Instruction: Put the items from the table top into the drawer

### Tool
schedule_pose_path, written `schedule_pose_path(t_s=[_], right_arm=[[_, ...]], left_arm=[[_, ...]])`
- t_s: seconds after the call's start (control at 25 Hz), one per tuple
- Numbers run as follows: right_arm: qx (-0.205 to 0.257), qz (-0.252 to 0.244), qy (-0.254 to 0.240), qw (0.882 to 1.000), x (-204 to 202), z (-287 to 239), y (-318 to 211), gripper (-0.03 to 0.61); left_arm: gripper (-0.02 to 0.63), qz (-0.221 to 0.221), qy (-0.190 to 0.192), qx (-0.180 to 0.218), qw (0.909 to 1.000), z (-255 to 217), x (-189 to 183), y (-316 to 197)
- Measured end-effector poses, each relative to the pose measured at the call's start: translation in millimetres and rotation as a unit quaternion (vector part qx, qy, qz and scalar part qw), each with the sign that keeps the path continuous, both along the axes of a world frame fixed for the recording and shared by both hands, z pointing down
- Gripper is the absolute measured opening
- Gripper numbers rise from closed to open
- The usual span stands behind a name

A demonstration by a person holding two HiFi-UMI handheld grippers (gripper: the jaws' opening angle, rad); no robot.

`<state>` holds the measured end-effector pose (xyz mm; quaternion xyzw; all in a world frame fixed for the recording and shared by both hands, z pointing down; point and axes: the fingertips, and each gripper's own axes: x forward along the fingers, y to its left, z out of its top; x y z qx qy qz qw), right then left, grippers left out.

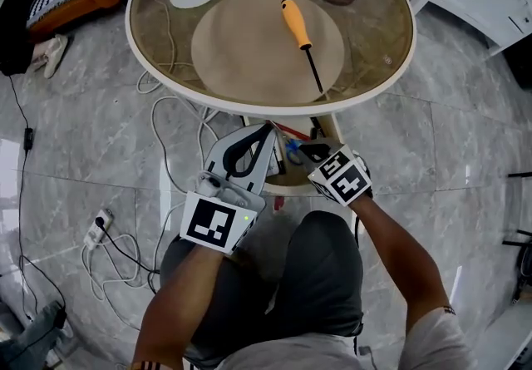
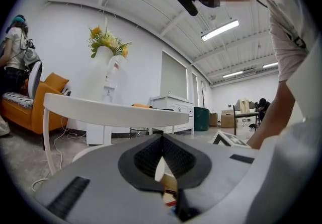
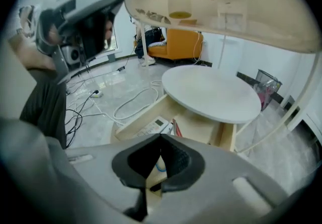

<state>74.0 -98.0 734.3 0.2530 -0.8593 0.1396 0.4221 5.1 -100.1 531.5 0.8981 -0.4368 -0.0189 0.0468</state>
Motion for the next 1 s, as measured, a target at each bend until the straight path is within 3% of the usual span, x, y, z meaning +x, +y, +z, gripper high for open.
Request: schedule_pose_path(t_s=[0.64, 0.84, 1.0], right_arm=[[0.047, -0.019, -0.154, 0.987, -23.4, -189.1, 51.0, 0.002], [0.064, -0.013, -0.188, 0.98, -31.9, -255.9, 38.8, 0.002], [0.072, 0.01, -0.197, 0.978, -33.0, -288.8, 12.5, 0.002]], left_arm=[[0.0, 0.021, 0.021, 0.015, 0.9994, -33.3, 4.9, 22.0], [0.0, 0.019, 0.043, 0.029, 0.9984, -53.6, 7.1, 19.5], [0.0, 0.031, 0.026, 0.018, 0.999, -59.0, 9.8, 20.9]])
